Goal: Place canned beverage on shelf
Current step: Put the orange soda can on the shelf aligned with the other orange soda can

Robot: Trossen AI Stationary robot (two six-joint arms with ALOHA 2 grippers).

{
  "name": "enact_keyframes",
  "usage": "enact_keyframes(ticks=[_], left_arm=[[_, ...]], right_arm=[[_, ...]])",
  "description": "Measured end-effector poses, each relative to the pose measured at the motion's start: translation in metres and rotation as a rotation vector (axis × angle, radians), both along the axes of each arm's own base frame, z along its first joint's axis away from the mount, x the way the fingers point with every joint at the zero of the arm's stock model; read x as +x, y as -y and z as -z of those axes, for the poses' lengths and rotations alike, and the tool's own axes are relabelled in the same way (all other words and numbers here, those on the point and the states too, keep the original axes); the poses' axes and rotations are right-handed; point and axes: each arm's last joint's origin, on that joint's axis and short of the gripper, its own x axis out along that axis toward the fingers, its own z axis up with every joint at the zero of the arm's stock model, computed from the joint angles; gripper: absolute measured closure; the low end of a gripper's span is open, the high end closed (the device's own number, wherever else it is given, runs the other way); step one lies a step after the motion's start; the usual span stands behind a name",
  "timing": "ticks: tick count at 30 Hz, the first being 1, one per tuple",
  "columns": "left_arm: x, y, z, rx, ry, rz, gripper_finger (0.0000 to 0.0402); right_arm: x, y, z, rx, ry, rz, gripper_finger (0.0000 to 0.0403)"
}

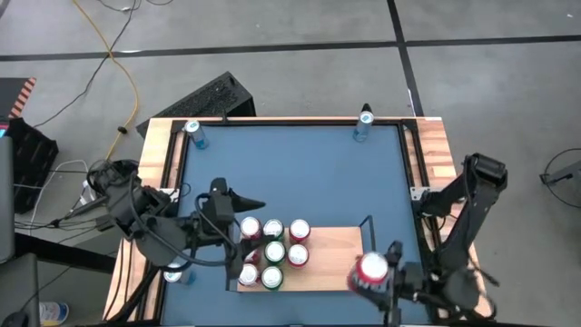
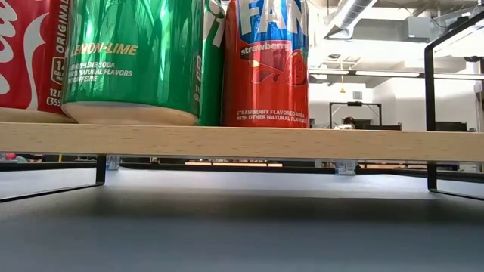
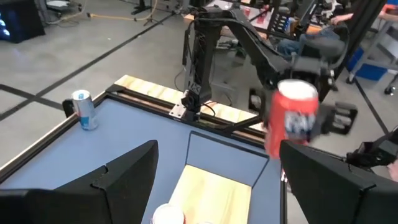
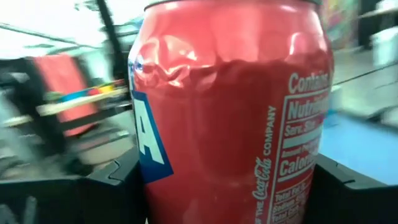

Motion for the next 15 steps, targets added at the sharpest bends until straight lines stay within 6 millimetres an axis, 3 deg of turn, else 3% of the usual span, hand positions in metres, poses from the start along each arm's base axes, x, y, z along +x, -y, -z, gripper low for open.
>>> enact_keyframes(ticks=[8,15], left_arm=[[-0.003,0.004,0.000,-0.001,0.007,-0.007,0.0081],[-0.006,0.008,0.000,-0.025,0.011,0.006,0.0081]], right_arm=[[-0.021,0.040,-0.040,-0.154,-0.036,-0.026,0.0112],[-0.030,0.077,-0.046,-0.140,-0.101,-0.083,0.0112]])
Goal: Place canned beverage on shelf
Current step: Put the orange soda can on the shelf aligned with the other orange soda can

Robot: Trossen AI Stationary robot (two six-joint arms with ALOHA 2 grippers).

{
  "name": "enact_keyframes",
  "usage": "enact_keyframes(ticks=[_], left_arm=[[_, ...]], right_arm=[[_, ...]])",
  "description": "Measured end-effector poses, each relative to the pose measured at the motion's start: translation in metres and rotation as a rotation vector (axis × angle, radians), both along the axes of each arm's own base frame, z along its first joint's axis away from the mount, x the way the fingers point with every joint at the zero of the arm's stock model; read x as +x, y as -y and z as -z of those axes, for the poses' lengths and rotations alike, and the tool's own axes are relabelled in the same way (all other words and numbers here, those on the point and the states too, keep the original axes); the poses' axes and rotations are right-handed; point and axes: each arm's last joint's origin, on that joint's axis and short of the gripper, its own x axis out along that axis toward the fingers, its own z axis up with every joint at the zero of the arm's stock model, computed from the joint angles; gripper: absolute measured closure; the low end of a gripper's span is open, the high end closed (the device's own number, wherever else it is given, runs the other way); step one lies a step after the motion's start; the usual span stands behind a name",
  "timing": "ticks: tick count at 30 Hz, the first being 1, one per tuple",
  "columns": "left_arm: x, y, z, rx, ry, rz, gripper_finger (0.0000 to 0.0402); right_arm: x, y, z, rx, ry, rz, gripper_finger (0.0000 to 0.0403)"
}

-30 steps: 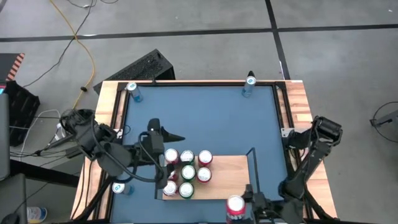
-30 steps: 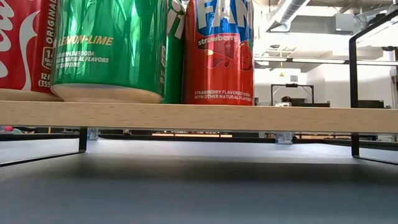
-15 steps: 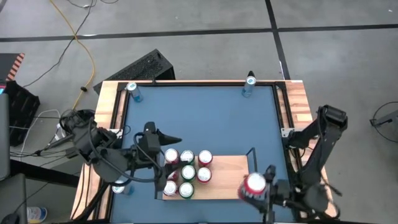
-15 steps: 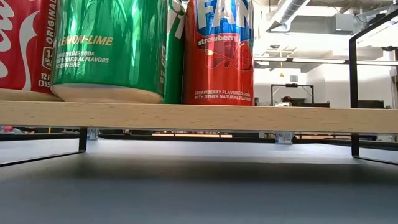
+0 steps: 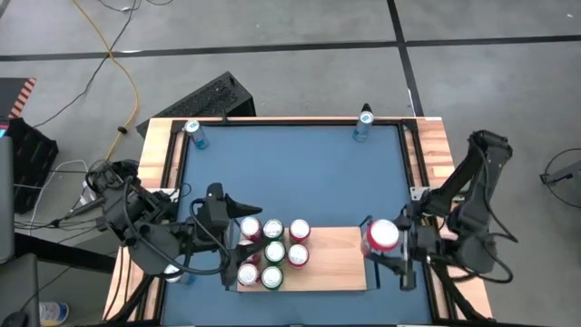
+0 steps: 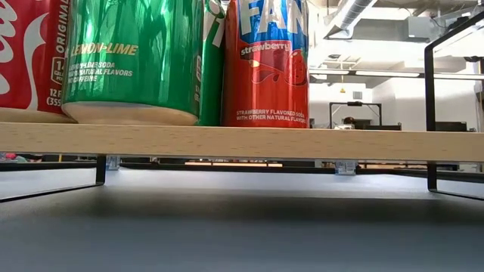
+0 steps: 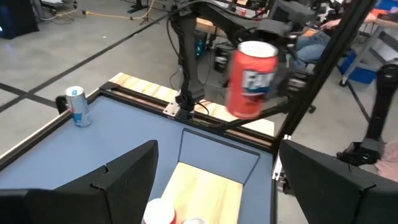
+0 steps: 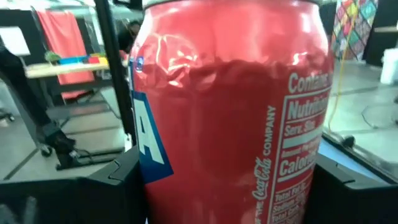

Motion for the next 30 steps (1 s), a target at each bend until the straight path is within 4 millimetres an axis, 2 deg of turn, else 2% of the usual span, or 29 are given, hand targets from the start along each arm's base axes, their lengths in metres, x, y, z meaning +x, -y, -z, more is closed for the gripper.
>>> enact_keyframes(ticks=[6,11,20,25,30], left_arm=[[0.000,0.001,0.000,-0.026,-0.011,0.055,0.0081],[0.007,-0.002,0.002,-0.024,-0.025,0.068,0.0081],[0.014,-0.005,0.005,0.123,-0.062,0.106,0.0081],[0.015,-0.012,0.003,0.190,-0.080,0.151,0.0081],[0.022,-0.024,0.009,0.250,-0.159,0.195,0.0081]], right_arm=[[0.007,0.023,-0.001,0.029,-0.035,-0.005,0.0112],[0.019,0.040,-0.006,-0.012,-0.047,-0.057,0.0112],[0.046,0.072,-0.021,-0.069,0.044,-0.142,0.0112],[0.059,0.090,-0.019,-0.075,0.026,-0.158,0.0112],[0.066,0.103,-0.019,-0.074,0.031,-0.163,0.0112]])
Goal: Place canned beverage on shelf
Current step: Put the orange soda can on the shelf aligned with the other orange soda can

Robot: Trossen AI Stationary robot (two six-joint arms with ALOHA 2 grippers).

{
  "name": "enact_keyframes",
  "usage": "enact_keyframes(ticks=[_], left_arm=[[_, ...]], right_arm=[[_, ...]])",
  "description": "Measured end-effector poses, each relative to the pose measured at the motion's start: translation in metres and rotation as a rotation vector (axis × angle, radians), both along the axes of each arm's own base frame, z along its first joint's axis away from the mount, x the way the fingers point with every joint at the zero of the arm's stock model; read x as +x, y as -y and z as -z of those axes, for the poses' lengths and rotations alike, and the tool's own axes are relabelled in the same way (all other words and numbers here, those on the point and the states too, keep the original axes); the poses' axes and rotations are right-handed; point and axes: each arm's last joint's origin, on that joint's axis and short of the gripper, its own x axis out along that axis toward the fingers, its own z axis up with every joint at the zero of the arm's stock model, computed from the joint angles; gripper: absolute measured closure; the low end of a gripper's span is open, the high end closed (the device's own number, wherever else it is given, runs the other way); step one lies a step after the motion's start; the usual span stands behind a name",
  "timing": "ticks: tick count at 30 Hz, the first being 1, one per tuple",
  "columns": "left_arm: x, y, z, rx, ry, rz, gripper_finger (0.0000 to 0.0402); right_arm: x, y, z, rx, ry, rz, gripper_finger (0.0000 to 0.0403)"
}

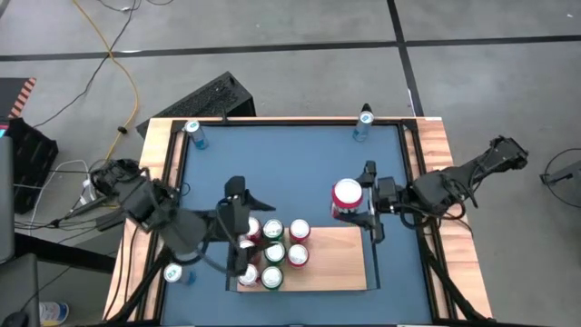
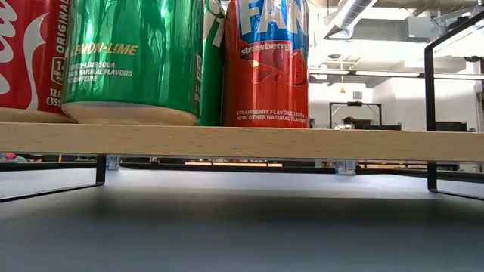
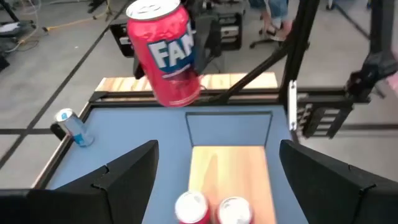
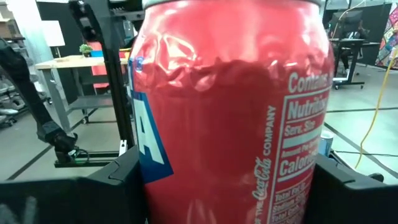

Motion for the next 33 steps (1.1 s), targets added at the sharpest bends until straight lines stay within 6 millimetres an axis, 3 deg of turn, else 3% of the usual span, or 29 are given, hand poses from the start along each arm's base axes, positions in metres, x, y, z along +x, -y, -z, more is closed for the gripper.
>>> enact_keyframes(ticks=[11,16,24,33], left_arm=[[0.021,-0.037,0.000,0.018,-0.022,0.012,0.0081],[0.029,-0.046,-0.012,-0.008,0.099,-0.008,0.0081],[0.036,-0.058,-0.025,-0.006,0.220,0.001,0.0081],[0.037,-0.061,-0.026,-0.037,0.236,-0.019,0.0081]], right_arm=[[0.002,0.013,0.010,-0.046,-0.107,-0.043,0.0112],[0.002,0.018,0.010,-0.097,-0.113,-0.131,0.0112],[0.007,0.046,0.014,-0.090,-0.170,-0.260,0.0112],[-0.022,0.081,0.002,-0.102,-0.099,-0.291,0.0112]])
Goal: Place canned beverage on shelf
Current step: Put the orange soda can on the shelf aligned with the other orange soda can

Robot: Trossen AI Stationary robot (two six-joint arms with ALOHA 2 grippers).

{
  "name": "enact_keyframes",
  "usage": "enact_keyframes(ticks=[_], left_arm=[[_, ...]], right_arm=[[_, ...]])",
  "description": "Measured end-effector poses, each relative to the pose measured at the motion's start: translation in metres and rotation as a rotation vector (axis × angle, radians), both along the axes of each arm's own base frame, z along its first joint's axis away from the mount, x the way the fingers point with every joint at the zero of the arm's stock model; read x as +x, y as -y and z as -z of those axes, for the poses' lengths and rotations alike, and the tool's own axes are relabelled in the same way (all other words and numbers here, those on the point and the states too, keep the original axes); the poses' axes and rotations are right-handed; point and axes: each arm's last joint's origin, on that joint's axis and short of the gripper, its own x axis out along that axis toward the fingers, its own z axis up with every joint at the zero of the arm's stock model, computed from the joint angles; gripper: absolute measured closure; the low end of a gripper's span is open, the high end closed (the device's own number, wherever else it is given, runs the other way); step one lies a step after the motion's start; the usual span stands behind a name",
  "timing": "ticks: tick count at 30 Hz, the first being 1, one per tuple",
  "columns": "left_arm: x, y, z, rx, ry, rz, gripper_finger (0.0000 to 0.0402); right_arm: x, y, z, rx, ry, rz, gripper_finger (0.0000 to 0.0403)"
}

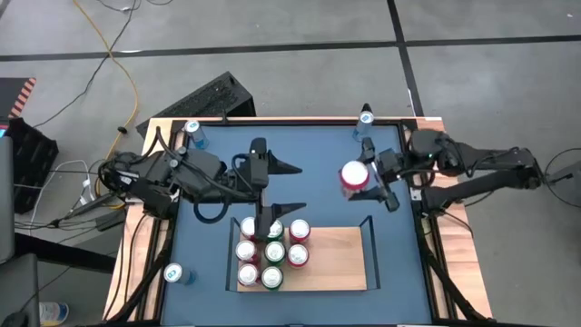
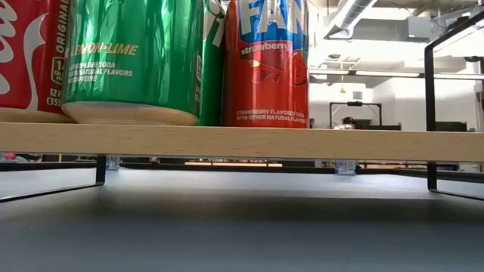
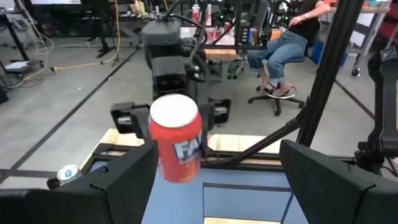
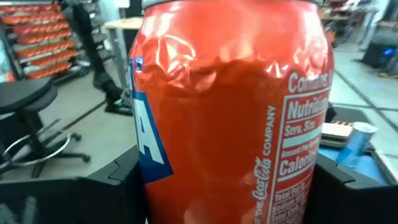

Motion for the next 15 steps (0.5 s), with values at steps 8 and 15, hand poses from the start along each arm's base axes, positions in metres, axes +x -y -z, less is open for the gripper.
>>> enact_keyframes(ticks=[8,15], left_arm=[[0.000,0.001,-0.001,0.004,0.010,0.032,0.0081],[0.001,0.000,-0.002,-0.003,0.021,0.034,0.0081]], right_arm=[[-0.017,0.012,0.040,0.158,0.102,0.001,0.0112],[-0.016,0.016,0.084,0.247,0.074,0.028,0.0112]])
